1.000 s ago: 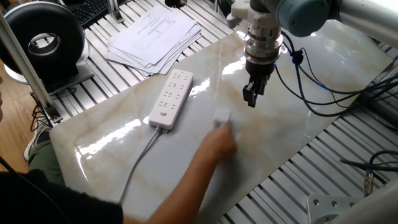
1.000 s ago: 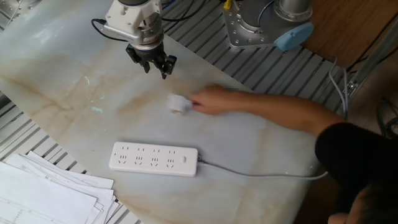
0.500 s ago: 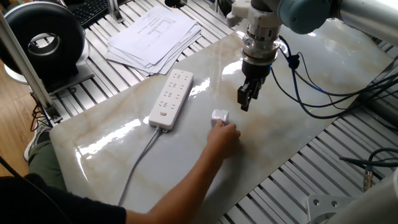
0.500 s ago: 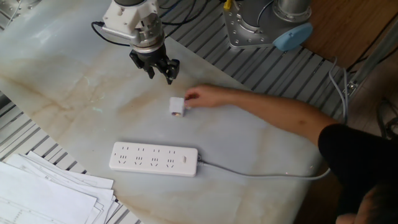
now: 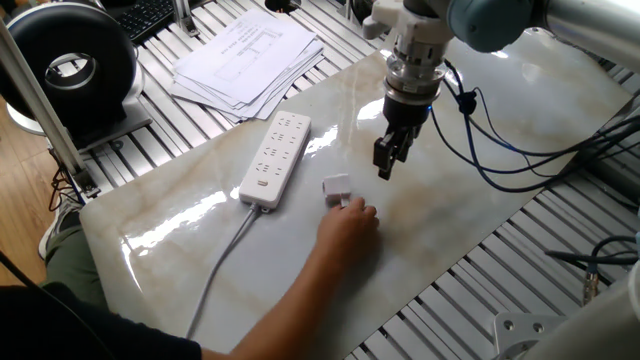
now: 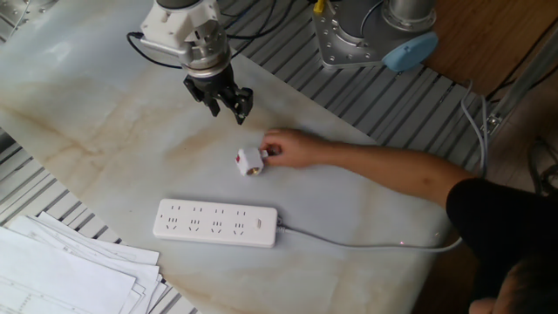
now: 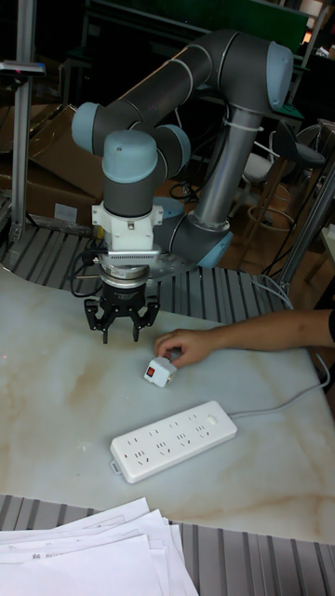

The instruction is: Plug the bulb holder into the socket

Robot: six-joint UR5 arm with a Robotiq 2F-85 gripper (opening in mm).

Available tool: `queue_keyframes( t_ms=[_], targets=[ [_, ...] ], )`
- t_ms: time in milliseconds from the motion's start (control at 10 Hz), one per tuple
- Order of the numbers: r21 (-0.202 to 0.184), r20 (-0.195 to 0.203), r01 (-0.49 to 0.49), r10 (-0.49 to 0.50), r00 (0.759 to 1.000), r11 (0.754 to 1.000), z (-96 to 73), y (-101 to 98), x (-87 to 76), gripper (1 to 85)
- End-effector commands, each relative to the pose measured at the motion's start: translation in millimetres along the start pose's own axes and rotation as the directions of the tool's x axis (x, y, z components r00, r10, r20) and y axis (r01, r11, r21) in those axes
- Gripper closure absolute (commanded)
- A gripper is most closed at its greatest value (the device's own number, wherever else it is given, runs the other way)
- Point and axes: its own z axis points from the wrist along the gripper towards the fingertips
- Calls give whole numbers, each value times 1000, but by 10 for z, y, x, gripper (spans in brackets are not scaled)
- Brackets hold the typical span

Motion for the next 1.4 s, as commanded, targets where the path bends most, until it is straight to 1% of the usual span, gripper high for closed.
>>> queue_keyframes(
  t_ms=[0,200,400,500,600,700,900,1100,1200,1300],
  targets=[
    [-41,23,-46,47,999,998,0,157,-109,293],
    [-95,17,-81,83,996,992,-39,335,-165,290],
    [-92,11,-82,83,996,992,-80,352,-145,297],
    [-100,10,-89,90,996,991,-81,376,-147,293],
    [-121,3,-102,103,995,987,-97,442,-133,293],
    [-121,-3,-102,103,995,987,-118,456,-106,293],
    [-134,-10,-89,88,996,987,-170,534,-71,293],
    [-114,-6,-34,34,999,993,-188,583,-94,287],
    [-121,-1,-15,15,1000,993,-196,607,-109,287],
    [-116,2,-5,5,1000,993,-194,594,-115,290]
  ],
)
